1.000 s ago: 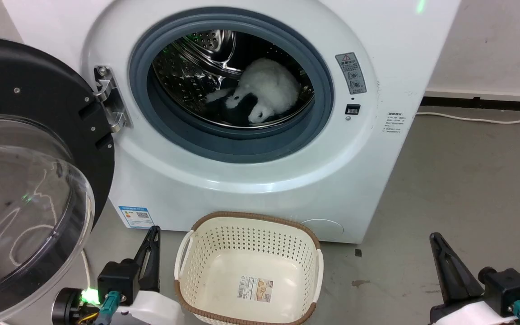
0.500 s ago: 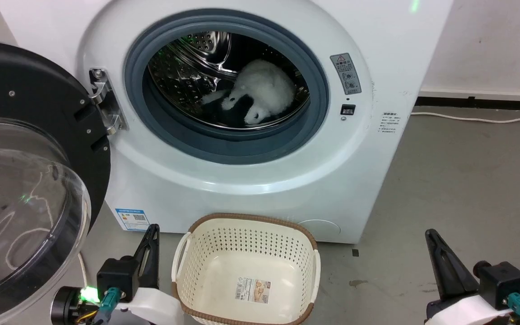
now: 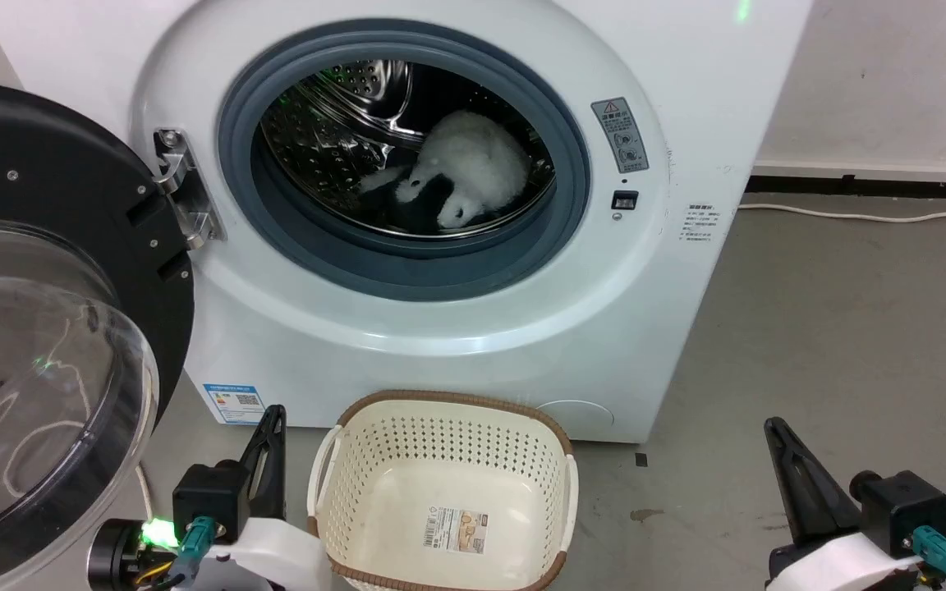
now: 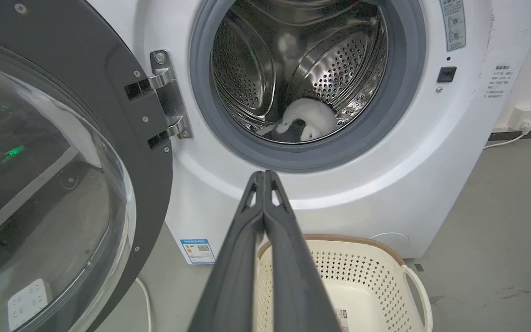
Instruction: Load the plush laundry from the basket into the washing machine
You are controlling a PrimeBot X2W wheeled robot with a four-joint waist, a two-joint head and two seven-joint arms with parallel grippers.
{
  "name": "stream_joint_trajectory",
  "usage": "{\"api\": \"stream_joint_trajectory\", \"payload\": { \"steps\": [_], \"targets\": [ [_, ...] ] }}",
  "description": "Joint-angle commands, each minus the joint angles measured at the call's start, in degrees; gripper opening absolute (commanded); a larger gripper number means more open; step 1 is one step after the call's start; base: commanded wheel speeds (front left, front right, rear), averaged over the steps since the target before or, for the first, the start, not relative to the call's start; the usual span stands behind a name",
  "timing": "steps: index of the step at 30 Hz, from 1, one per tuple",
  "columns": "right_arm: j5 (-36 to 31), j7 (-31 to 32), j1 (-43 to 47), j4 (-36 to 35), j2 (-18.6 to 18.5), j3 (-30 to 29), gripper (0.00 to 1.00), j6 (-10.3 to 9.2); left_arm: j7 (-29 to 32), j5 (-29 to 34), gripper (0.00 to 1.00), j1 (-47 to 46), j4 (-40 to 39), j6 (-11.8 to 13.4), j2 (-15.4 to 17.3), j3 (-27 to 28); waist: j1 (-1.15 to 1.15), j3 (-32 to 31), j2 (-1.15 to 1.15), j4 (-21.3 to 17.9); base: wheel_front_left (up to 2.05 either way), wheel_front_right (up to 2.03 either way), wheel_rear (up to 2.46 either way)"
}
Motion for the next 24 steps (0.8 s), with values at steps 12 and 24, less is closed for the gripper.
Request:
{"api": "stream_joint_trajectory", "payload": {
  "steps": [12, 24],
  "targets": [
    [-0.3, 1.9, -1.7, 0.1, 0.0, 0.8, 0.0, -0.05, 1.8, 1.3, 0.0, 0.6, -1.5, -0.2, -0.7, 1.2, 0.0, -0.2, 0.0, -0.7, 0.0, 0.0, 0.0],
    [-0.5, 3.5, -2.3, 0.1, -0.1, 1.5, 0.0, -0.06, 3.5, 2.0, 0.0, 0.7, -2.5, -0.3, -1.3, 2.2, 0.0, -0.4, 0.0, -1.3, 0.0, 0.0, 0.0]
  ]
}}
